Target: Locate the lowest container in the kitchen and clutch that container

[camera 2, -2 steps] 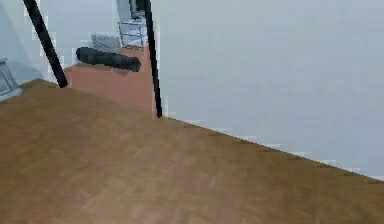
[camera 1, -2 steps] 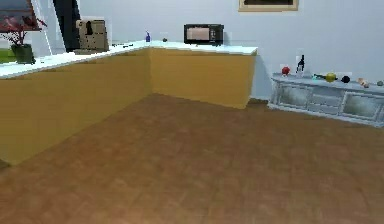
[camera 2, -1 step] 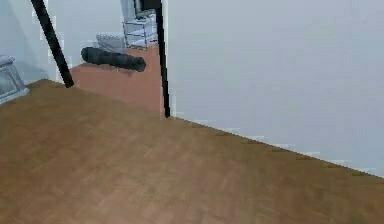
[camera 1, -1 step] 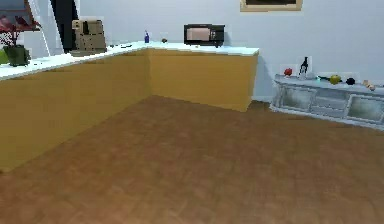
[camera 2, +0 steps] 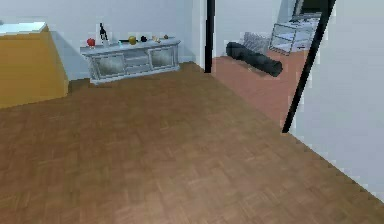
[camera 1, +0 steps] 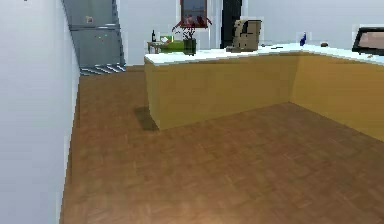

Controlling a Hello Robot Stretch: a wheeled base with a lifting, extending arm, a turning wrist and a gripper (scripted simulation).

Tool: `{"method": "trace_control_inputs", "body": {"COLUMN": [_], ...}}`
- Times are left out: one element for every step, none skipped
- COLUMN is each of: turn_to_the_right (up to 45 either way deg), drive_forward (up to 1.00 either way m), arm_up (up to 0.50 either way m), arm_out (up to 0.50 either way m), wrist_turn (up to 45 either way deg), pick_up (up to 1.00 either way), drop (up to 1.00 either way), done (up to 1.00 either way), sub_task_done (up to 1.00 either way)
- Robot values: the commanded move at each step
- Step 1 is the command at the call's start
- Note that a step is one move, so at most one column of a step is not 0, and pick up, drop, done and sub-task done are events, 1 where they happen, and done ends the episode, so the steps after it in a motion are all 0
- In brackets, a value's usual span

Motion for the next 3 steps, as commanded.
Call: {"method": "trace_control_inputs", "body": {"turn_to_the_right": [0.0, -18.0, 0.0], "drive_forward": [0.1, 0.0, 1.0], "arm_up": [0.0, 0.0, 0.0], "arm_out": [0.0, 0.0, 0.0], "wrist_turn": [0.0, 0.0, 0.0], "pick_up": [0.0, 0.0, 0.0], "drop": [0.0, 0.0, 0.0], "done": [0.0, 0.0, 0.0], "sub_task_done": [0.0, 0.0, 0.0]}}
